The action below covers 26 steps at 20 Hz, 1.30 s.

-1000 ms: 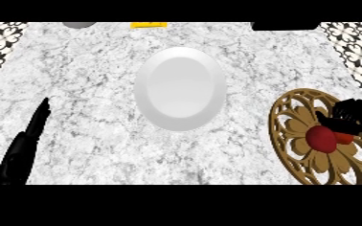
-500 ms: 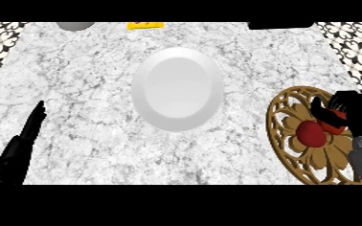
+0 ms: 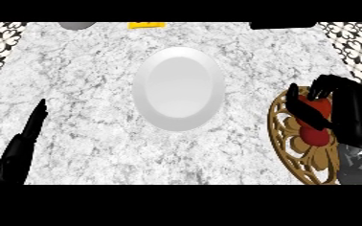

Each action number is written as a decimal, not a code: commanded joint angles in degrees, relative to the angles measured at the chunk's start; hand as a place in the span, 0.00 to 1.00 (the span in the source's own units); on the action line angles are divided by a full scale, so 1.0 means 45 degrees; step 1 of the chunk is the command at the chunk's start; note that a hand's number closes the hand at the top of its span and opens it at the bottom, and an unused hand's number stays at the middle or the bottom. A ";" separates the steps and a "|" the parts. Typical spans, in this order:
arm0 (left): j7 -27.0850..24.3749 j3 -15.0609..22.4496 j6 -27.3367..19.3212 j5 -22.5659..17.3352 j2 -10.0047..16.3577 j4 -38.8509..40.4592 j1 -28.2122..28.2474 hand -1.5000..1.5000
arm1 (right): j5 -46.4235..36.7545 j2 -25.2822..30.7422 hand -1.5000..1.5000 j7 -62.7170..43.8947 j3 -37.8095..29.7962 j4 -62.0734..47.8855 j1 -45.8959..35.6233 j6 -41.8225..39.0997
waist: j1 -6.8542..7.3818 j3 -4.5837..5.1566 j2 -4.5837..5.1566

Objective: Pick the bell pepper from the placemat and place it in the plate

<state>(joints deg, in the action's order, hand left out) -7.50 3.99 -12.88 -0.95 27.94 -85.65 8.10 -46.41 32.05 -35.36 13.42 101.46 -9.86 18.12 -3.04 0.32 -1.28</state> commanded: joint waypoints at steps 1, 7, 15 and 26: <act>0.0159 0.0367 0.0183 0.0196 -0.0095 -0.0450 0.0097 0.50 | -0.0790 -0.0329 1.00 -0.2069 0.0997 0.3589 -0.0215 -0.1530 | 0.0368 -0.0030 0.0106; 0.0084 0.0536 -0.0129 0.0890 -0.0823 0.0550 -0.1171 0.50 | -0.2279 -0.2734 1.00 -0.4617 0.2524 0.3080 -0.3611 -0.3893 | 0.0757 -0.0049 0.0287; -0.0003 -0.0270 0.0906 0.0332 -0.0309 0.0207 -0.0828 0.50 | -0.2786 -0.6297 1.00 -0.5027 0.1981 -0.1541 -0.7212 -0.3554 | 0.0946 -0.0062 0.0312; -0.0205 -0.0272 0.1056 0.0794 -0.0874 0.0979 -0.1301 0.50 | -0.0900 -0.7108 1.00 -0.2832 0.1704 -0.8882 -0.8583 -0.0460 | 0.0984 -0.0066 0.0366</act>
<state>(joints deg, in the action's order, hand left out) -7.61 3.26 -8.94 2.25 24.49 -83.44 3.12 -52.71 0.92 -50.80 19.59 70.79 -47.93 10.12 1.53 0.03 0.36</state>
